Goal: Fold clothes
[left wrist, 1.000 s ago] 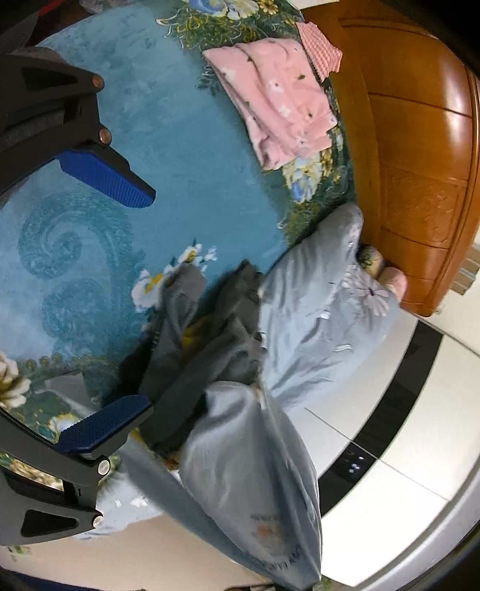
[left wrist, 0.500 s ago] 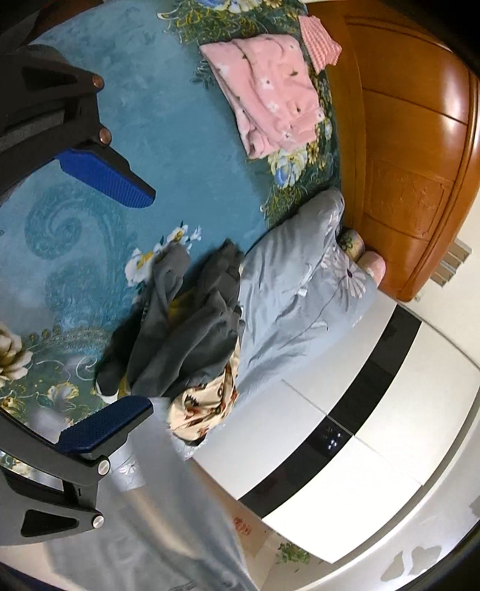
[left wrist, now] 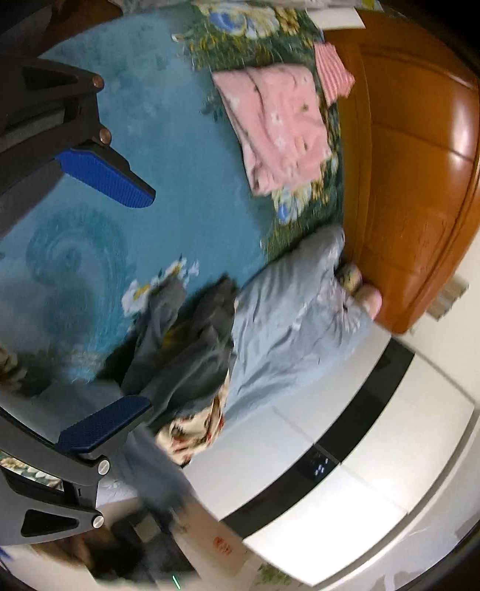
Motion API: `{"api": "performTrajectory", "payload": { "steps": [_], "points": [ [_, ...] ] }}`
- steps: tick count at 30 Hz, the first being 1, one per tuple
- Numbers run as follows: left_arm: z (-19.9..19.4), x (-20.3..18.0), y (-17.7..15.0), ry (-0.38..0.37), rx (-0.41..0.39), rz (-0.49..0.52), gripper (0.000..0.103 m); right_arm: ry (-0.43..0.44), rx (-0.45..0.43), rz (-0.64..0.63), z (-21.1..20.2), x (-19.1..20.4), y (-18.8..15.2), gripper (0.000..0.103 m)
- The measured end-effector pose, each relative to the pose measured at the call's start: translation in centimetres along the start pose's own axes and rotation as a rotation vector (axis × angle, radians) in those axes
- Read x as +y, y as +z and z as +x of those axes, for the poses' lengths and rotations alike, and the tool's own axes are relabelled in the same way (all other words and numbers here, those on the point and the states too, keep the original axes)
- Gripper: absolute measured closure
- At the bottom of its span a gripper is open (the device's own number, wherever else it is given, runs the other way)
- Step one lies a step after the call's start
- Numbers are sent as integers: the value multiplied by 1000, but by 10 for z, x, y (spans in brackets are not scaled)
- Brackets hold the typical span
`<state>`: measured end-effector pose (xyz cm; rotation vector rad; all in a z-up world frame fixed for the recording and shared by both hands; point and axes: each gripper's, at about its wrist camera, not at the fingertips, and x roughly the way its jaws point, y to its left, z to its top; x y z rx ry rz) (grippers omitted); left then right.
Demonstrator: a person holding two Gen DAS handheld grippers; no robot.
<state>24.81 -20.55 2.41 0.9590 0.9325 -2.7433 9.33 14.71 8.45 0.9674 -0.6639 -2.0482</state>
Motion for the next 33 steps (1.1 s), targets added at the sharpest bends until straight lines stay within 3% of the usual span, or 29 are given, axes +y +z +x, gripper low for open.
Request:
{"api": "performTrajectory", "payload": {
  "steps": [3,7,10,11,15,21,24,25,27,29,33],
  "points": [
    [8,9,-1,12,25,-32,0,-94,138,183,78,-47,-37,98],
    [27,9,-2,30,59,-40,0,-134,230,310,138,-84,-76,98],
    [46,8,-4,35,96,-53,0,-153,310,261,160,-74,-82,97],
    [53,8,-5,35,110,-57,0,-173,349,191,164,-66,-85,94],
    [80,2,-8,46,157,-43,0,-171,392,-5,144,-42,-85,58],
    [112,1,-17,66,228,-37,0,-185,323,-96,71,-48,-81,52],
    [129,4,-21,80,259,-41,0,-364,313,-122,44,-75,-95,50],
    [134,4,-22,87,269,-37,0,-461,344,-121,43,-92,-107,50],
    [146,3,-23,106,293,-11,0,-531,387,-99,45,-112,-121,50],
    [157,1,-25,142,324,29,0,-567,367,-59,48,-130,-125,50],
    [164,3,-26,142,356,35,0,-555,316,-58,71,-146,-106,50]
  ]
}}
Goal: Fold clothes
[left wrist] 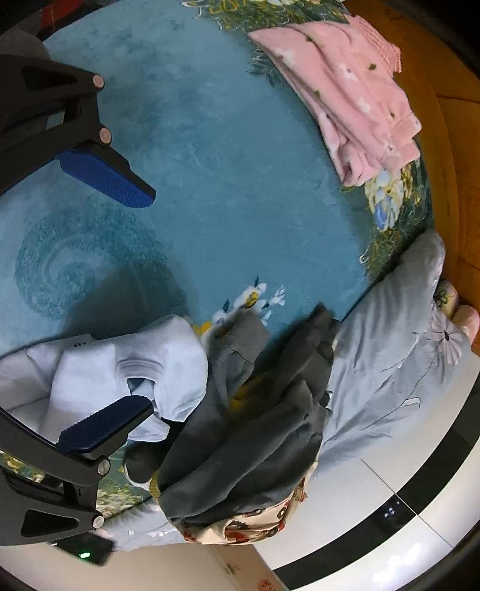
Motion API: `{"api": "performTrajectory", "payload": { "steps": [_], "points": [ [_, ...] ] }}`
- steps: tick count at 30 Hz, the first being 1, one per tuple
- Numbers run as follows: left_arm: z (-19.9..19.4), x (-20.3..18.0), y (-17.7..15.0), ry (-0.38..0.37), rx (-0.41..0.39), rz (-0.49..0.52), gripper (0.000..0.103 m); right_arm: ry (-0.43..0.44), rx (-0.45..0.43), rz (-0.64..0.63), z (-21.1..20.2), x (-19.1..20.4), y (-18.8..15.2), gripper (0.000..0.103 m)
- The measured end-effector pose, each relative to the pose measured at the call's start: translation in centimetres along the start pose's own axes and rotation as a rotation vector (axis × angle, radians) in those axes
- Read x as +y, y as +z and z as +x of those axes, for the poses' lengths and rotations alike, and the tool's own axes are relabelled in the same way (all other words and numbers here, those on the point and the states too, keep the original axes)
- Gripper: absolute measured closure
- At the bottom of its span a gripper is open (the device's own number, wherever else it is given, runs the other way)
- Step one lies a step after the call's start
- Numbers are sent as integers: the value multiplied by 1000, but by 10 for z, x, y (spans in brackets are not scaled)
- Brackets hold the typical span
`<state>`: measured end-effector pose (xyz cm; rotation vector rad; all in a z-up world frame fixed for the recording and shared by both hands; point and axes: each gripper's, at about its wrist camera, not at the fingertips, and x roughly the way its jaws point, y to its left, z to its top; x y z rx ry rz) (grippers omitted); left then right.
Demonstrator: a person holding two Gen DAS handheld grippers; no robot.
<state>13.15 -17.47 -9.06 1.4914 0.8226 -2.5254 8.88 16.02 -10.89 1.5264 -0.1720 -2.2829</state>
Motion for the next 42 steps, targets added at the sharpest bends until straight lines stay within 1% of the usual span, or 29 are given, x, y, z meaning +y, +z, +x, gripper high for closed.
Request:
{"api": "performTrajectory", "payload": {
  "steps": [3,5,7,8,9,12,15,18,20,23,25,27,28,29,30,33,34,35,36,37,38,39,40,42],
  "points": [
    [1,3,0,-1,15,-11,0,15,7,-19,31,7,25,50],
    [-1,7,1,3,21,-23,0,0,42,-16,47,10,32,50],
    [-2,11,5,-4,22,-40,0,-8,71,-4,55,12,34,71],
    [-2,13,8,-10,23,-51,0,-19,68,-15,53,14,32,96],
    [-2,13,11,-12,26,-58,0,-30,64,-27,50,15,29,99],
    [3,6,23,-26,44,-52,0,-21,39,-119,28,30,11,100],
    [12,-14,34,-44,77,-8,0,11,35,-207,-1,44,-17,100],
    [36,-35,39,-73,165,22,0,24,35,-289,-28,53,-45,100],
    [56,-43,40,-90,230,-3,1,52,60,-300,-37,55,-61,100],
    [85,-57,42,-81,314,-23,3,75,92,-320,-44,62,-82,100],
    [97,-69,43,-46,350,-1,3,86,102,-321,-47,64,-91,100],
    [113,-77,41,-15,407,8,6,94,105,-314,-51,64,-96,100],
    [119,-78,40,-20,430,-6,11,95,104,-312,-53,63,-97,100],
    [126,-79,37,-28,459,-30,13,93,100,-308,-55,62,-96,100],
    [130,-79,35,-31,477,-48,19,92,101,-302,-55,61,-96,100],
    [137,-76,32,-32,508,-91,34,89,107,-286,-55,58,-93,100],
    [136,-75,32,-42,511,-102,44,90,110,-288,-55,59,-95,100],
    [136,-74,32,-51,513,-114,58,90,113,-291,-56,60,-96,100],
    [135,-72,33,-58,517,-128,68,93,116,-291,-56,61,-97,100],
    [134,-70,34,-57,516,-138,84,98,116,-288,-57,61,-97,100],
    [131,-68,35,-57,508,-148,91,97,113,-282,-59,60,-97,100],
    [127,-66,36,-69,499,-157,93,96,109,-275,-61,58,-96,100],
    [120,-63,38,-99,482,-172,96,86,101,-259,-64,54,-94,100],
    [106,-58,42,-158,447,-200,97,48,71,-218,-73,43,-87,100]
  ]
}}
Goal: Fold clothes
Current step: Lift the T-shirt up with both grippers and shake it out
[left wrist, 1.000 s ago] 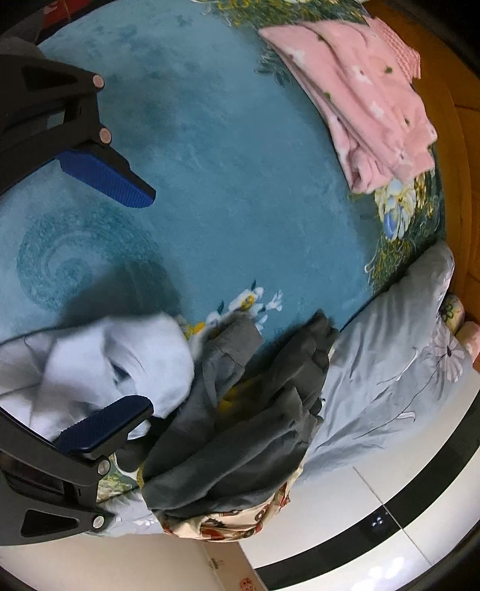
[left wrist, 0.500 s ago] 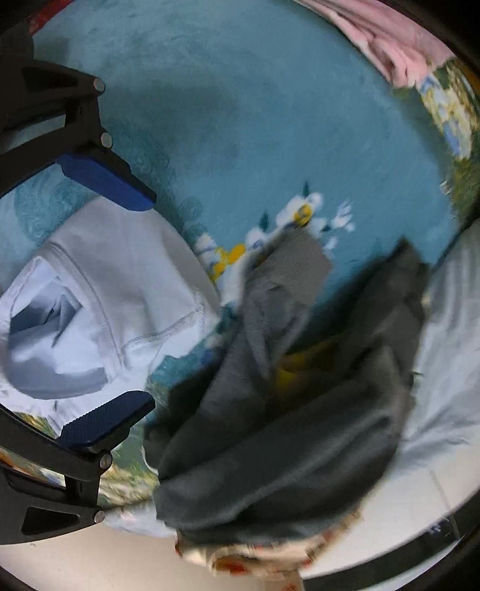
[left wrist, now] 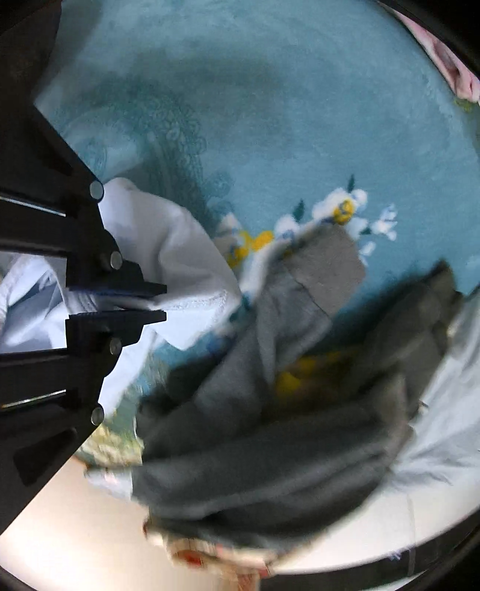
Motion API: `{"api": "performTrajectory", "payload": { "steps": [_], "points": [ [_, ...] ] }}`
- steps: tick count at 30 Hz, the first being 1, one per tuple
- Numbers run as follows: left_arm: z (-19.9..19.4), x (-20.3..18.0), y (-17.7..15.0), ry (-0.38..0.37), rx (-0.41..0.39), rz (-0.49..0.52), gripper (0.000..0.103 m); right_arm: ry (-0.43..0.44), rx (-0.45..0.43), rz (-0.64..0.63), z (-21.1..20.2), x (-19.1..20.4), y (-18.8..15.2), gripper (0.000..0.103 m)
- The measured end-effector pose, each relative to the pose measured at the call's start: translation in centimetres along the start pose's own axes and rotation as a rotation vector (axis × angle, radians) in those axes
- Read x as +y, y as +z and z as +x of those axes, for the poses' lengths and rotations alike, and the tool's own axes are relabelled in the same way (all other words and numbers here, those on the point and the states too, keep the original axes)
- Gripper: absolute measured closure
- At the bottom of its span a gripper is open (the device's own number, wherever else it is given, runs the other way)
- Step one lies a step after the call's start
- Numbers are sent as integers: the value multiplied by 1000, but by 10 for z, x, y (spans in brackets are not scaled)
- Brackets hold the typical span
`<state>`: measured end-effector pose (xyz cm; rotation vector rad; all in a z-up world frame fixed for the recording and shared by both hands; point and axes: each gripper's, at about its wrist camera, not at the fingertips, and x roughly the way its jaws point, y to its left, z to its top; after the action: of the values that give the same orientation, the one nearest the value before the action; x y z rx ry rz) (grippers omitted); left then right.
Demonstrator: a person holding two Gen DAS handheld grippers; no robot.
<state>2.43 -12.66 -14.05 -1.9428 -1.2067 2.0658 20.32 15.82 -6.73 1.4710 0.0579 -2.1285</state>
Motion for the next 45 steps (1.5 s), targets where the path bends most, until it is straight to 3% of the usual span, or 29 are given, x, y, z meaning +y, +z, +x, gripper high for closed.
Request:
{"api": "performTrajectory", "payload": {
  "steps": [3,5,8,13,17,24,32,40,45],
  "points": [
    [-35,-2,-4,-119,-92,5,98,-83,-73,60,-24,-21,11,100],
    [-65,-11,-7,-177,-165,34,98,-141,-167,99,-54,-37,25,100],
    [-112,-40,-14,-214,-246,123,98,-205,-303,120,-98,-49,48,100],
    [-166,-96,-53,-153,-431,341,98,-330,-528,89,-175,-45,76,100],
    [-213,-131,-105,-106,-613,511,98,-394,-627,69,-214,-32,81,100],
    [-276,-147,-182,-74,-838,692,98,-462,-787,54,-276,0,74,100],
    [-329,-132,-238,-94,-967,753,98,-482,-912,26,-323,46,54,100],
    [-361,-100,-304,-97,-1078,764,98,-481,-982,-31,-351,86,23,100],
    [-383,-88,-341,-123,-1074,762,98,-486,-1022,-67,-372,102,4,100]
  ]
}}
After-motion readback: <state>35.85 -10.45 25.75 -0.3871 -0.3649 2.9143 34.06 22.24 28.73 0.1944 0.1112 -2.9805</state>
